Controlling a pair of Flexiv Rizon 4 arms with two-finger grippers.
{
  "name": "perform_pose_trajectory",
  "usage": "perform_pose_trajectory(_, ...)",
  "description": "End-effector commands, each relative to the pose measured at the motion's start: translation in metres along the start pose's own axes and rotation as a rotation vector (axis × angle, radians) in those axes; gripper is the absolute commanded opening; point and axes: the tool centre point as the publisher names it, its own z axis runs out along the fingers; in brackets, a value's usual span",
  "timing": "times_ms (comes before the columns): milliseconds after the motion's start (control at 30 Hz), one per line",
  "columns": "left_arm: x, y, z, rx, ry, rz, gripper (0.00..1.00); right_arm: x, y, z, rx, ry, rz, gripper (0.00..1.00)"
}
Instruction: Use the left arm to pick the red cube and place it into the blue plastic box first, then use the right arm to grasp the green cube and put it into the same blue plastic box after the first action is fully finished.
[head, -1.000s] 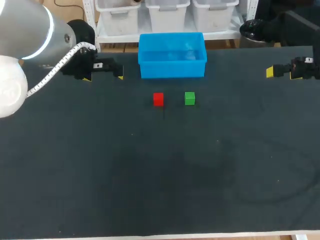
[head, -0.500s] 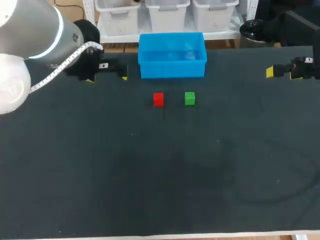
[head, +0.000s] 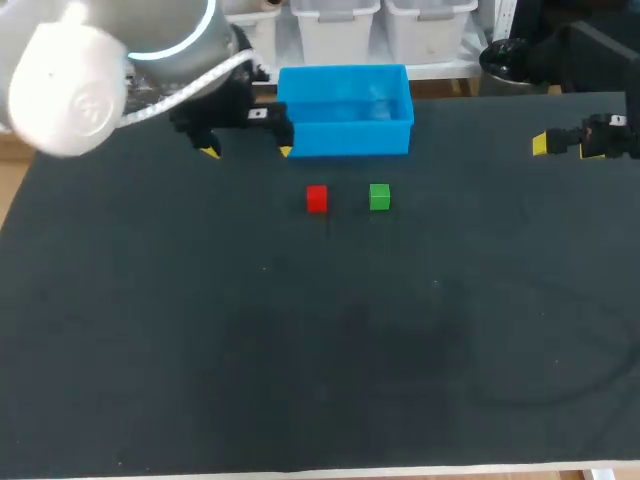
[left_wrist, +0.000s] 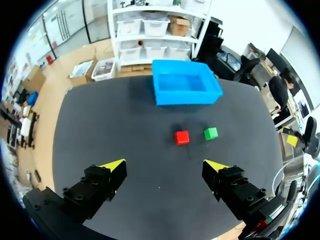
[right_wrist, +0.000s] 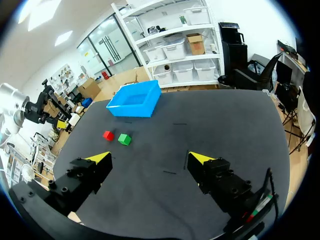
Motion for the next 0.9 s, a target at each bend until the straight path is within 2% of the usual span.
perform_pose_trajectory(33,-0.013,-0.014,0.009,-0.108,0.066,-0.025,1.0,0.0,0.0,0.0,0.0,0.0,0.0,1.0)
perform_pose_trajectory(133,-0.012,-0.019,0.014,-0.141,0.075,-0.034,1.0,0.0,0.0,0.0,0.0,0.0,0.0,1.0)
perform_pose_trajectory(467,-0.008,-0.036,0.039,-0.162,0.091,-0.07,1.0,0.0,0.0,0.0,0.0,0.0,0.0,1.0)
perform_pose_trajectory(567,-0.006,-0.037,0.046,-0.192,0.102,-0.076,1.0,0.0,0.0,0.0,0.0,0.0,0.0,1.0)
perform_pose_trajectory(900,-0.006,-0.038,0.046,-0.189,0.108,-0.091,1.0,0.0,0.0,0.0,0.0,0.0,0.0,1.0)
